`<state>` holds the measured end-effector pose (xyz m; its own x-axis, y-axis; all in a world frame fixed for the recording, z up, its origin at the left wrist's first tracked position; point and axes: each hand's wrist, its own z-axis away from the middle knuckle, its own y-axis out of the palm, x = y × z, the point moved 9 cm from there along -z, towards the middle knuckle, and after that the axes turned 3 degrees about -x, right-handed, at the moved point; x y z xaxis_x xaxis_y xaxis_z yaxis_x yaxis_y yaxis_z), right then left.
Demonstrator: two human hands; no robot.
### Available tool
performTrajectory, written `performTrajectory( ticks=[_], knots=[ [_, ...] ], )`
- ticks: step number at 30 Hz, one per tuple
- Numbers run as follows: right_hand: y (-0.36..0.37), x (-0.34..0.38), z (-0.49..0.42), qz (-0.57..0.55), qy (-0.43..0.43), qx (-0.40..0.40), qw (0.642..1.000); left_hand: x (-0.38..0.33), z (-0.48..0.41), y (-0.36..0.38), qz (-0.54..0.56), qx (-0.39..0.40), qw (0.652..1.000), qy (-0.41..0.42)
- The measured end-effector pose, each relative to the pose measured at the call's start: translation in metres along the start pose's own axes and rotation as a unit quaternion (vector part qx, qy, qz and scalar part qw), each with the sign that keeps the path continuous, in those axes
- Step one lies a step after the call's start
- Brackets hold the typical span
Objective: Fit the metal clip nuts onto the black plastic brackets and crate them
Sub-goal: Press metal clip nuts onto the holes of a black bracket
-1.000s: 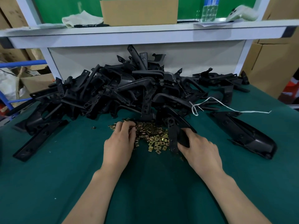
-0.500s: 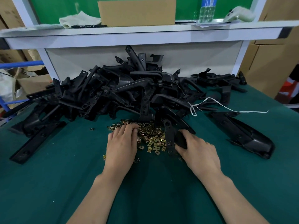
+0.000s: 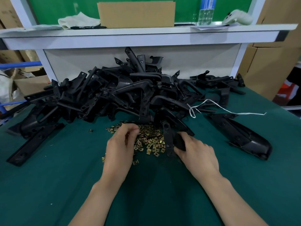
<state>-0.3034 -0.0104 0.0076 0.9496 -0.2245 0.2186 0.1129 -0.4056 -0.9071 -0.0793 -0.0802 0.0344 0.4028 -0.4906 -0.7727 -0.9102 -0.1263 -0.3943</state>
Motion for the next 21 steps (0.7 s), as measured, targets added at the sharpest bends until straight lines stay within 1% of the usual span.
performTrajectory(
  ticks=[1,2,4,7,13,21],
  knots=[
    [0.000,0.000,0.000,-0.001,0.000,0.000,1.000,0.002,0.003,0.009,0.081,0.029,0.995,-0.047],
    [0.000,-0.001,0.000,-0.002,0.002,0.000,1.000,0.003,0.007,0.019,0.139,0.055,0.985,-0.081],
    [0.000,-0.002,0.000,-0.004,0.006,-0.001,1.000,-0.001,0.015,0.034,0.199,0.087,0.970,-0.112],
    [-0.002,-0.004,-0.001,-0.013,0.017,-0.009,1.000,-0.008,0.021,0.045,0.263,0.102,0.951,-0.124],
    [-0.002,-0.009,-0.003,-0.077,0.027,-0.006,0.997,-0.012,0.019,0.041,0.285,0.086,0.948,-0.117],
    [-0.002,-0.009,-0.003,-0.089,0.016,-0.007,0.996,-0.014,0.020,0.040,0.277,0.092,0.950,-0.114]
  ],
)
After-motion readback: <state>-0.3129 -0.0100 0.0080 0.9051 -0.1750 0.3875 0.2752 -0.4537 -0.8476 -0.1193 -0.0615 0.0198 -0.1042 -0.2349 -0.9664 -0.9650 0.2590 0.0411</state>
